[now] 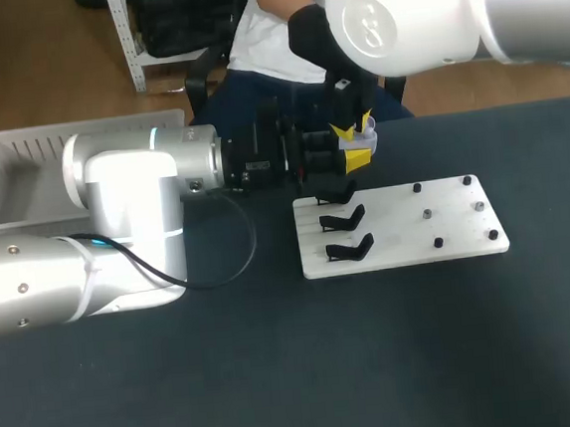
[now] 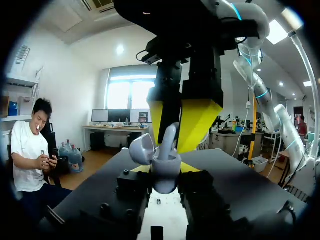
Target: Pick up each earbud case from the left stands, insert the matching earbuds, close the lid, and place the case in the box.
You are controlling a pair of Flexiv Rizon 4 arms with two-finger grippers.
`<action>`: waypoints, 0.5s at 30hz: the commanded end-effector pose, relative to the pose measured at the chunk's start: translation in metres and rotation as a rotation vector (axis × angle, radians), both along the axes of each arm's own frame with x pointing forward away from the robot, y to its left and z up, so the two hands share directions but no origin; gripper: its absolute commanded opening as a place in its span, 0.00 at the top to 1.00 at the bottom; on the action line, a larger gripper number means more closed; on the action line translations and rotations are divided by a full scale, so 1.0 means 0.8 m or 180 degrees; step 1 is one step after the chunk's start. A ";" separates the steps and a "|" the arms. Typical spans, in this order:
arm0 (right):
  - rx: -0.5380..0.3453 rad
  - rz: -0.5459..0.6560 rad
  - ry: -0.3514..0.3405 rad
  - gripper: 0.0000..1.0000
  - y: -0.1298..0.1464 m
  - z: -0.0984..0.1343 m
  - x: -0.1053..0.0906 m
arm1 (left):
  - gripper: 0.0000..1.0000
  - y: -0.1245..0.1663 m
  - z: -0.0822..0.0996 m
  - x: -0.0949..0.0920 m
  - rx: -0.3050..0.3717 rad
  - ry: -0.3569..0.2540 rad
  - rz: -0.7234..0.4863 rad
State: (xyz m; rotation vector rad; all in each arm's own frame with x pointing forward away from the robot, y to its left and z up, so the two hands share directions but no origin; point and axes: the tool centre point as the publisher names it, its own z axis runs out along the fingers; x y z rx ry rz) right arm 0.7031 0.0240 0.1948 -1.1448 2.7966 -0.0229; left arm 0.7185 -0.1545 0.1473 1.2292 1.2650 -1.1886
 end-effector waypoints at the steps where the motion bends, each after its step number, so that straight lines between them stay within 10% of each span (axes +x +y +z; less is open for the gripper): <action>1: -0.0019 0.0000 0.0006 1.00 0.002 -0.002 0.003 | 1.00 -0.001 0.000 0.002 0.0005 0.0004 -0.0009; 15: -0.0106 0.0034 0.0008 1.00 -0.001 -0.007 0.002 | 1.00 -0.001 0.000 0.002 0.0005 0.0004 -0.0009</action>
